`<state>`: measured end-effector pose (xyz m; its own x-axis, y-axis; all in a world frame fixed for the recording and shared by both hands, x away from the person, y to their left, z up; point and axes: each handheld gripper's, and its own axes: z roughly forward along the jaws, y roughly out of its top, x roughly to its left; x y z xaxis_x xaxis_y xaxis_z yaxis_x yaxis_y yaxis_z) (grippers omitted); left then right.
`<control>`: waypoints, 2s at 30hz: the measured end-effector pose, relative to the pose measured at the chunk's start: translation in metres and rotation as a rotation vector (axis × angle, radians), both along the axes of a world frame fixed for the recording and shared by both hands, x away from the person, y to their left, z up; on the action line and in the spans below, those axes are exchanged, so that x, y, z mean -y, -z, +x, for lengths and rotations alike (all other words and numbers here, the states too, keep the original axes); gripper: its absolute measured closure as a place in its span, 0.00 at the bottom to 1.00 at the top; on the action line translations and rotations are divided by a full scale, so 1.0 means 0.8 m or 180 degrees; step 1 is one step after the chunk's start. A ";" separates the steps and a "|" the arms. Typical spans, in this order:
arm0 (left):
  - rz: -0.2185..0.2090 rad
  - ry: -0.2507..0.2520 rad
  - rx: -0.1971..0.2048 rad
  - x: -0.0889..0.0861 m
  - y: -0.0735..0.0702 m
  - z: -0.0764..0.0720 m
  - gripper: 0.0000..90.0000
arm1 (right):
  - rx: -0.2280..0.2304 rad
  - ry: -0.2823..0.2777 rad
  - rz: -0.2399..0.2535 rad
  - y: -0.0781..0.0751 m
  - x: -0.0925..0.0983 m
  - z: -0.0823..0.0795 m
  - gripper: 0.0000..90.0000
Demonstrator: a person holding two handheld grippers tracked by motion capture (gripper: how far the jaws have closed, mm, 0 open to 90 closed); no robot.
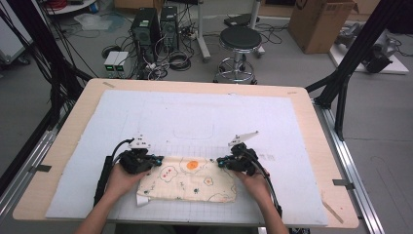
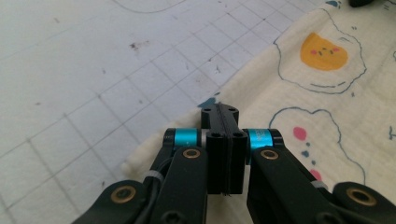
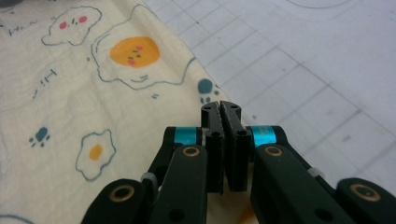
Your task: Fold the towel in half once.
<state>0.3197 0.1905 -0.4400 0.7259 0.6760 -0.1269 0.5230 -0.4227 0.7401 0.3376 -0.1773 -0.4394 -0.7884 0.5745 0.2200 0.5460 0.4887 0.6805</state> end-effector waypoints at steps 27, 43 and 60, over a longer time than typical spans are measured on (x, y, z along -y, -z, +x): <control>-0.0050 -0.0160 0.0126 -0.023 0.003 -0.007 0.99 | 0.0095 -0.0039 -0.0002 -0.007 0.008 -0.010 0.96; -0.0059 -0.0140 0.0134 -0.026 0.004 -0.009 0.99 | 0.0115 0.0221 -0.0034 -0.004 0.050 -0.013 0.96; -0.0090 -0.0253 0.0142 -0.030 0.003 -0.004 0.95 | 0.0187 0.0134 0.0083 -0.003 0.025 -0.005 0.95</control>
